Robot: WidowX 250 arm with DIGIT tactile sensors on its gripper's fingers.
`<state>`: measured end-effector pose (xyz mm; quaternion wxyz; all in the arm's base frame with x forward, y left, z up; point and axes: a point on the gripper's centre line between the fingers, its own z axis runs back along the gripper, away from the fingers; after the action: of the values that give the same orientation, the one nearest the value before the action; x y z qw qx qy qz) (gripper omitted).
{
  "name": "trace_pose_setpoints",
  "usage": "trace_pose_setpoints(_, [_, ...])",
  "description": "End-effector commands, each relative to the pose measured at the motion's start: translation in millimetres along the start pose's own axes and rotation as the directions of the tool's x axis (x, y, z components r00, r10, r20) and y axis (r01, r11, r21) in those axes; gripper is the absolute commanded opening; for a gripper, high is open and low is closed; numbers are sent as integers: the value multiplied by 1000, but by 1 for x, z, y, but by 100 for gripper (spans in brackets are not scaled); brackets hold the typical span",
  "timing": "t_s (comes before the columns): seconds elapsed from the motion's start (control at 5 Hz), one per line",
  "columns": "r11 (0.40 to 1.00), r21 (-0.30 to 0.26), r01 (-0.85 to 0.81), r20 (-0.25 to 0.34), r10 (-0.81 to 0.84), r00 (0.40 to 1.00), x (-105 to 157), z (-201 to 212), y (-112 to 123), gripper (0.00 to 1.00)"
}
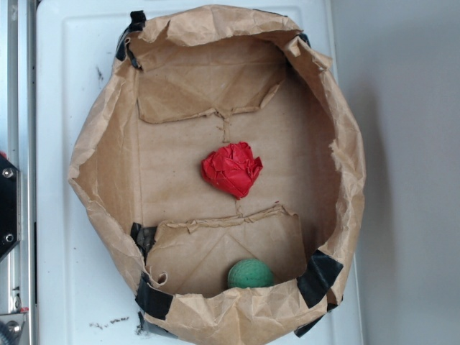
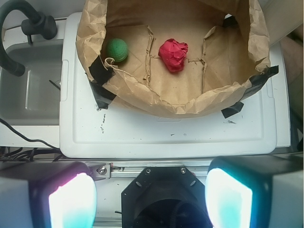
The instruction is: Grab the green ball.
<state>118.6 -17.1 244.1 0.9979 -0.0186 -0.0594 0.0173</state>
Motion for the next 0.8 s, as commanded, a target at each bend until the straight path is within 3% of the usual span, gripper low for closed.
trace_pose_setpoints(0.0, [1000,0,0,0,0,1000,0,0,0,100])
trace_pose_setpoints(0.2, [999,35,34,21,-35,999,46,-17,5,100])
trace_pose_setpoints(0.4, [996,83,-22,33,19,999,74,-18,9,100])
trace_pose_setpoints(0.6, [998,53,23,52,-25,998,106,-22,8,100])
